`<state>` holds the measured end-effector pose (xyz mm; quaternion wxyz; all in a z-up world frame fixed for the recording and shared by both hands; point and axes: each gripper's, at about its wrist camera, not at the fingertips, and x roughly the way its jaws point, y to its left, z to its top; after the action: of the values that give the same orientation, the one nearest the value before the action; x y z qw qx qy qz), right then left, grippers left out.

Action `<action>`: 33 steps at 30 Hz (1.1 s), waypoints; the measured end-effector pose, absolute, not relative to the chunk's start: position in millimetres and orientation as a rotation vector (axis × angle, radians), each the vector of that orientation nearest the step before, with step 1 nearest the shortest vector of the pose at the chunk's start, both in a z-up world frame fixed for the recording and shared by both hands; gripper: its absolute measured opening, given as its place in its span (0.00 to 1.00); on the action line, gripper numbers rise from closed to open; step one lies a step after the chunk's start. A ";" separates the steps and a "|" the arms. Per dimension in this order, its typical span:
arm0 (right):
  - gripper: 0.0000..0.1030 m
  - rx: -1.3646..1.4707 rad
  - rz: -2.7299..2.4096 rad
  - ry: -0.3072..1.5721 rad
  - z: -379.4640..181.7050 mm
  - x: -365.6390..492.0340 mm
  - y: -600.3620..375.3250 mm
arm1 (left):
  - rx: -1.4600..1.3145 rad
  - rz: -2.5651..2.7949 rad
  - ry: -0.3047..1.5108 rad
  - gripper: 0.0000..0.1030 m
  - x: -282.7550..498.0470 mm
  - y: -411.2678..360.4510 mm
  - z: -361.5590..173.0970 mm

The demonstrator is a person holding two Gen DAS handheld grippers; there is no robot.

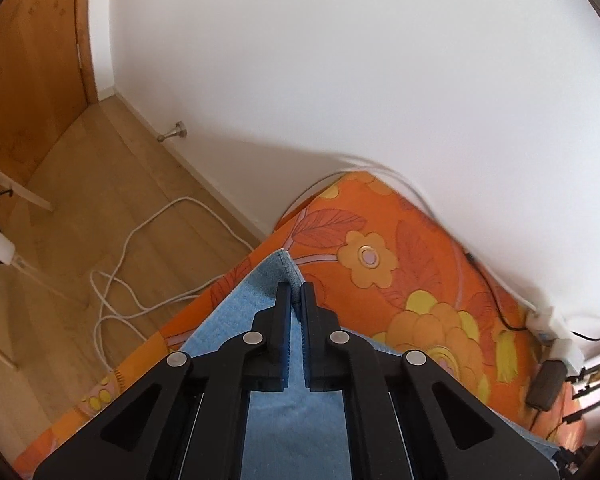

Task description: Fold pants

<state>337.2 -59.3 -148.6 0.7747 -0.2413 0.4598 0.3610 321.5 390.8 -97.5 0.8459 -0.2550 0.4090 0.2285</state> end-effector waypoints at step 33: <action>0.04 -0.558 0.865 0.909 -6.6 38.3 -75.5 | -0.691 0.449 0.777 0.03 -6.1 366.0 -54.1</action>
<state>38.3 -75.5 -6.6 0.7734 -0.2576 0.4196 0.3992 -6.1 366.0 -54.1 0.8440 -0.3273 0.3679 0.2126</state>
